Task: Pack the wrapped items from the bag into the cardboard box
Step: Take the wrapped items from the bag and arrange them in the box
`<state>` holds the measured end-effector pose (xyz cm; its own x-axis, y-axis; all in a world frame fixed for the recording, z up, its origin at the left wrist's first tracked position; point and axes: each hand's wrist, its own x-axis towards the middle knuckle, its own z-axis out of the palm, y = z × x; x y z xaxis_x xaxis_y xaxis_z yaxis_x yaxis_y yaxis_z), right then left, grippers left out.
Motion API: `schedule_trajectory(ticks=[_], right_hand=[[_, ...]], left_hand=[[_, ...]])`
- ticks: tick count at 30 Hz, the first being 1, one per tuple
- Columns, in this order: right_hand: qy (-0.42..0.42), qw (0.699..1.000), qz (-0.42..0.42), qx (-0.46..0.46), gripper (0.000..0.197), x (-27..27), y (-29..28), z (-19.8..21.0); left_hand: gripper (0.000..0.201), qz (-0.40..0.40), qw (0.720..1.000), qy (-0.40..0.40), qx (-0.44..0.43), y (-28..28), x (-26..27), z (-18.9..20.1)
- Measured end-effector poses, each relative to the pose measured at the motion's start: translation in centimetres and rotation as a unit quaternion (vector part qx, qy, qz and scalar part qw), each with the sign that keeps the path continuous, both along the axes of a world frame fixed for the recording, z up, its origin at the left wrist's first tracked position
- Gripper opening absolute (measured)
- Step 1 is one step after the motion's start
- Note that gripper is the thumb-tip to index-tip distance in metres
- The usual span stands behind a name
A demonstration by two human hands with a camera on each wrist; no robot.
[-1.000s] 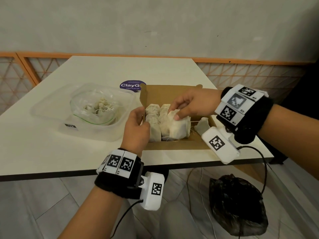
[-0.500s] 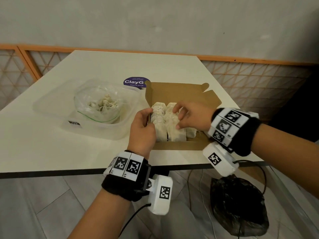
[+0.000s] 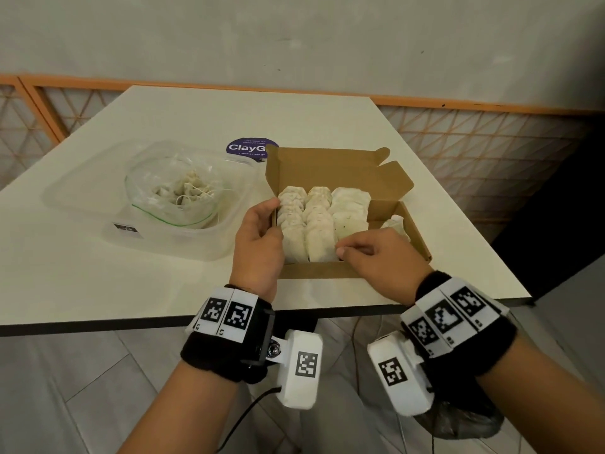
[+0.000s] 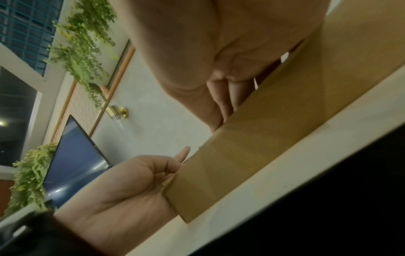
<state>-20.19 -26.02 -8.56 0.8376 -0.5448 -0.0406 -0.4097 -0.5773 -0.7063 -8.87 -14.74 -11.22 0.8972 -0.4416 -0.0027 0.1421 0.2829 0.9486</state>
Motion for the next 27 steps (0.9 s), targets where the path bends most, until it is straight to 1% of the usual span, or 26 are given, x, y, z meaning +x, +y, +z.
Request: schedule_trajectory(ticks=[2, 3, 5, 7, 9, 11, 13, 15, 17, 18, 20, 22, 24, 25, 27], right_hand=[[-0.008, 1.000, 0.010, -0.025, 0.021, -0.1, 0.4, -0.1], [-0.017, 1.000, 0.001, -0.026, 0.021, -0.2, 0.2, 0.0], [-0.043, 0.997, -0.054, -0.027, 0.018, -0.6, -1.0, 0.9], [-0.040, 0.990, -0.116, -0.074, 0.015, -1.1, -3.2, 2.2], [0.015, 0.974, -0.168, -0.149, 0.012, -1.3, -5.4, 3.1], [0.094, 0.959, -0.196, -0.184, 0.017, -1.4, -6.5, 3.5], [0.147, 0.953, -0.182, -0.193, 0.026, -1.3, -6.6, 3.4], [0.178, 0.951, -0.157, -0.200, 0.035, -0.9, -6.4, 2.8], [0.199, 0.948, -0.146, -0.201, 0.037, -0.5, -6.2, 2.1], [0.199, 0.948, -0.148, -0.197, 0.033, -0.2, -6.1, 2.0], [0.181, 0.951, -0.166, -0.190, 0.019, 0.2, -6.3, 1.9], [0.162, 0.953, -0.178, -0.185, 0.017, 0.2, -6.6, 1.9], [0.141, 0.959, -0.176, -0.170, 0.009, 0.0, -6.8, 2.1], [0.134, 0.962, -0.169, -0.166, 0.012, -0.2, -6.9, 2.2], [0.145, 0.964, -0.150, -0.164, 0.037, -0.5, -7.1, 2.3]], left_hand=[[0.044, 0.000, 1.000, 0.004, -0.002, 0.0, 0.1, 0.0], [0.044, -0.001, 1.000, 0.005, -0.004, 0.0, 0.1, 0.0], [0.044, -0.002, 1.000, 0.003, -0.001, 0.0, 0.1, 0.0], [0.044, -0.002, 1.000, 0.006, -0.001, 0.1, 0.2, -0.1], [0.045, -0.004, 1.000, 0.014, -0.007, 0.1, 0.2, -0.1], [0.047, -0.008, 1.000, 0.026, -0.011, 0.2, 0.3, -0.1], [0.049, -0.009, 0.999, 0.043, -0.015, 0.2, 0.6, 0.1], [0.052, -0.011, 0.998, 0.063, -0.018, 0.4, 0.8, 0.2], [0.052, -0.016, 0.997, 0.074, -0.022, 0.5, 0.9, 0.3], [0.052, -0.017, 0.997, 0.075, -0.021, 0.5, 0.9, 0.3], [0.052, -0.012, 0.997, 0.068, -0.015, 0.5, 0.8, 0.5], [0.051, -0.005, 0.998, 0.060, -0.010, 0.4, 0.6, 0.6], [0.050, -0.007, 0.998, 0.058, -0.008, 0.3, 0.6, 0.8], [0.050, -0.009, 0.998, 0.060, -0.009, 0.3, 0.6, 0.8], [0.050, -0.011, 0.998, 0.063, -0.010, 0.3, 0.7, 0.8]])
